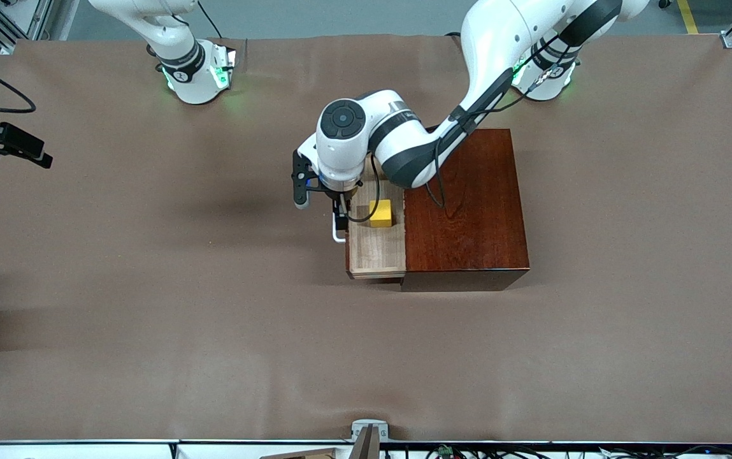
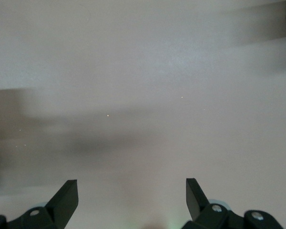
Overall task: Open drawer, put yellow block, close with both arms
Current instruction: 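Push the drawer shut into the box with the left gripper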
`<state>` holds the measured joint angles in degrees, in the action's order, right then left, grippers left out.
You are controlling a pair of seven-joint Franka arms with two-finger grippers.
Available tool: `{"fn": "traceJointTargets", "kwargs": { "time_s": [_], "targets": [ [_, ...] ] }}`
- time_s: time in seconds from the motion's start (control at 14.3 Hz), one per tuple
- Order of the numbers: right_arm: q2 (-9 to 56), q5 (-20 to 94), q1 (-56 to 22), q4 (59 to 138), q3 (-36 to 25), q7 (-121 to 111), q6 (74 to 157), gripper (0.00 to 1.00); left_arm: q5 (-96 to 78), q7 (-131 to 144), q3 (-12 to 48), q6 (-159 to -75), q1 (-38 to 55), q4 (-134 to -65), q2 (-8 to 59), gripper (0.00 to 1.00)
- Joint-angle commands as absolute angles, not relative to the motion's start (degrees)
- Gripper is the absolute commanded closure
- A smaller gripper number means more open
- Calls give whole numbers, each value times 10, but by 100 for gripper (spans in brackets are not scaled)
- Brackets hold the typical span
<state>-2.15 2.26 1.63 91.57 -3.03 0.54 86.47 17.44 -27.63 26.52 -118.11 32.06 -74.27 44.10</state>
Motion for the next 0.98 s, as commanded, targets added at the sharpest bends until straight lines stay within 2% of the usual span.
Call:
{"fn": "traceJointTargets", "kwargs": {
  "time_s": [0.0, 0.91],
  "targets": [
    [-25, 25, 27, 917, -23, 6, 867, 0, 212, -272, 260, -1117, 314, -749, 426, 0],
    [-25, 25, 28, 917, -23, 6, 867, 0, 287, -313, 262, -945, 257, -749, 402, 0]
  ]
}}
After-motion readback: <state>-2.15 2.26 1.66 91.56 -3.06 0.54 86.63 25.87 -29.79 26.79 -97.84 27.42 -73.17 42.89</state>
